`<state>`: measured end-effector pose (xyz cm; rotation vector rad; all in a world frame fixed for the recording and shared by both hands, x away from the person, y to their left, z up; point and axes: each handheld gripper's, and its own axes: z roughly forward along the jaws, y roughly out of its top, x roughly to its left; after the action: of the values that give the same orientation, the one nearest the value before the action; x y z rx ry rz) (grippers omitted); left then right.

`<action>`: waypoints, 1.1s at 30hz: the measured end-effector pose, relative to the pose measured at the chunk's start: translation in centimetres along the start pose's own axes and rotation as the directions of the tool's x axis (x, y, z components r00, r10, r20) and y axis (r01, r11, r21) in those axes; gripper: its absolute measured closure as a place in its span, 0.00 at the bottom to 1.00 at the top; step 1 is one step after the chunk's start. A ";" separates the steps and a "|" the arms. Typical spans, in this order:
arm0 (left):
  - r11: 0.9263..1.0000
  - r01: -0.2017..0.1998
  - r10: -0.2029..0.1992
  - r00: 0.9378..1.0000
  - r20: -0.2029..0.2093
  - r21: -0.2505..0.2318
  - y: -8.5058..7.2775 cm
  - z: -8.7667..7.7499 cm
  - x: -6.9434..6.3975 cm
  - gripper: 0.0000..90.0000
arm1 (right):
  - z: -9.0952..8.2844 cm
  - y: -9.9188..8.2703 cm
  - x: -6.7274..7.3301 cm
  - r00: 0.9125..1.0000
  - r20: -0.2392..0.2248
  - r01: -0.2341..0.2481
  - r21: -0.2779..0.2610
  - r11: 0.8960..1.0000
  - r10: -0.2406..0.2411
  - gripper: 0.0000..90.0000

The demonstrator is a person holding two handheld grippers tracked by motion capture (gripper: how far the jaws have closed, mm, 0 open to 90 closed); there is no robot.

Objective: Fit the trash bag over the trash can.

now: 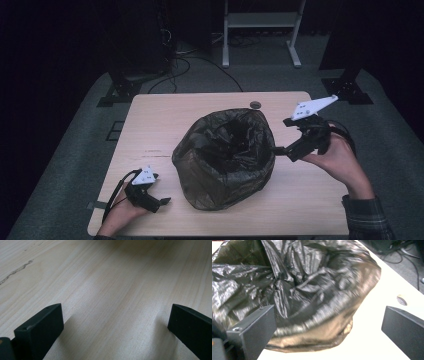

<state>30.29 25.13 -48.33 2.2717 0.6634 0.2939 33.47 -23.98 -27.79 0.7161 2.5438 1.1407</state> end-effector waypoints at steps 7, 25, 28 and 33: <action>1.000 0.000 0.000 1.000 -0.001 -0.001 0.0 0.0 0.0 0.00 | -0.9 -3.5 -1.0 0.998 0.030 -0.056 -0.037 0.998 0.057 0.00; 1.000 0.002 -0.002 1.000 0.000 -0.001 0.0 0.0 0.0 0.00 | 1.0 -12.8 -2.4 0.981 0.111 -0.147 -0.120 0.982 0.161 0.00; 1.000 -0.001 0.001 1.000 -0.001 0.000 0.0 0.0 0.0 0.00 | 1.6 -14.3 -2.5 0.978 0.117 -0.159 -0.134 0.978 0.175 0.00; 1.000 -0.001 0.001 1.000 -0.001 0.000 0.0 0.0 0.0 0.00 | 2.6 -16.9 -2.6 0.972 0.124 -0.178 -0.147 0.973 0.197 0.00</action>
<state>30.29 25.12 -48.33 2.2721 0.6632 0.2954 31.22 -33.35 -42.16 0.9820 2.2983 1.2612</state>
